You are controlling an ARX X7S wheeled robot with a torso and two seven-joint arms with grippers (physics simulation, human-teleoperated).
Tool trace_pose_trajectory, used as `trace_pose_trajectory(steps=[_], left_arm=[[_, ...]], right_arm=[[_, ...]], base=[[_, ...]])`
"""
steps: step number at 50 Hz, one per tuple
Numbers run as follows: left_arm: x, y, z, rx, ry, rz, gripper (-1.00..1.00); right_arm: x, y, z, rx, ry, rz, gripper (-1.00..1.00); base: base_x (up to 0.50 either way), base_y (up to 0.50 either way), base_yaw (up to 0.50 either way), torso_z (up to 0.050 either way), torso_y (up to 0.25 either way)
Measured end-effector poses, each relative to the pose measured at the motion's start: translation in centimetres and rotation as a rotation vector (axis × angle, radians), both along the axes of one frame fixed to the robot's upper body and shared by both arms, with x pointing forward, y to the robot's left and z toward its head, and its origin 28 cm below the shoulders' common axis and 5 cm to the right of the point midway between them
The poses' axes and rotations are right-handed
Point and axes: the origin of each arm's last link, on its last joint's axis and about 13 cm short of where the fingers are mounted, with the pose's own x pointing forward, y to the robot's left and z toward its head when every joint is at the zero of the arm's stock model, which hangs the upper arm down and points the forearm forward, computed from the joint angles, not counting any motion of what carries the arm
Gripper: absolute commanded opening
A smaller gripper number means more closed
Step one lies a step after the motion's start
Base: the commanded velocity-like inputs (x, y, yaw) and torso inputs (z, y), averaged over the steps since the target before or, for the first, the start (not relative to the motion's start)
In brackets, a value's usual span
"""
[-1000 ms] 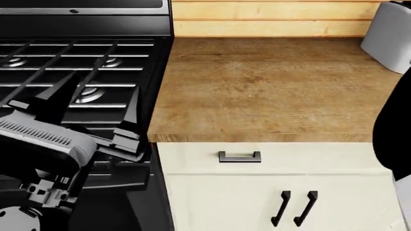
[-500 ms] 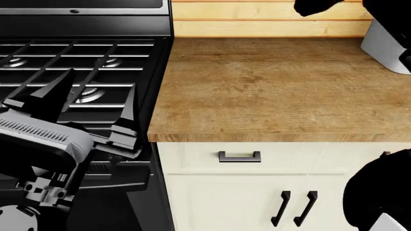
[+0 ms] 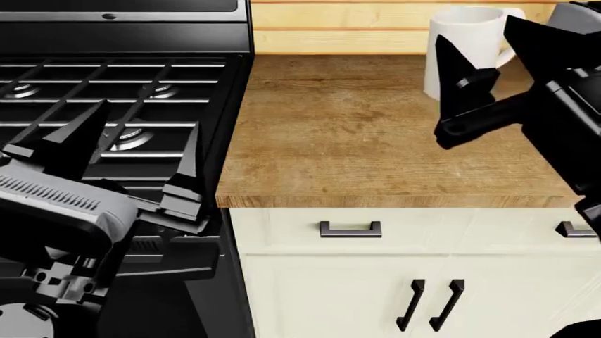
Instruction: Pick the mug from the cabinet, place it under the coffee machine dispenser, and press the start button.
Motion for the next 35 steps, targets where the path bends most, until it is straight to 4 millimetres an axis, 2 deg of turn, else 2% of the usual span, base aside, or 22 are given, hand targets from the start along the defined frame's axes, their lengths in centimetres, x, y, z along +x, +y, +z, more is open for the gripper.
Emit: trace_pose_trajectory(steps=[18,35], left_arm=[[-0.3,0.1,0.6,-0.002,-0.016,0.011,1.0],[-0.5,0.3,1.0,-0.008,-0.029,0.029,1.0]], right_arm=[[-1.7,-2.6,-3.6,-0.032,0.031,-0.05,-1.0],[-3.2,-4.7,-5.2,-0.063,0.005,-0.137,-1.0]], base=[[0.0,0.0,0.0,0.0,0.0],[0.0,0.0,0.0,0.001,0.0]])
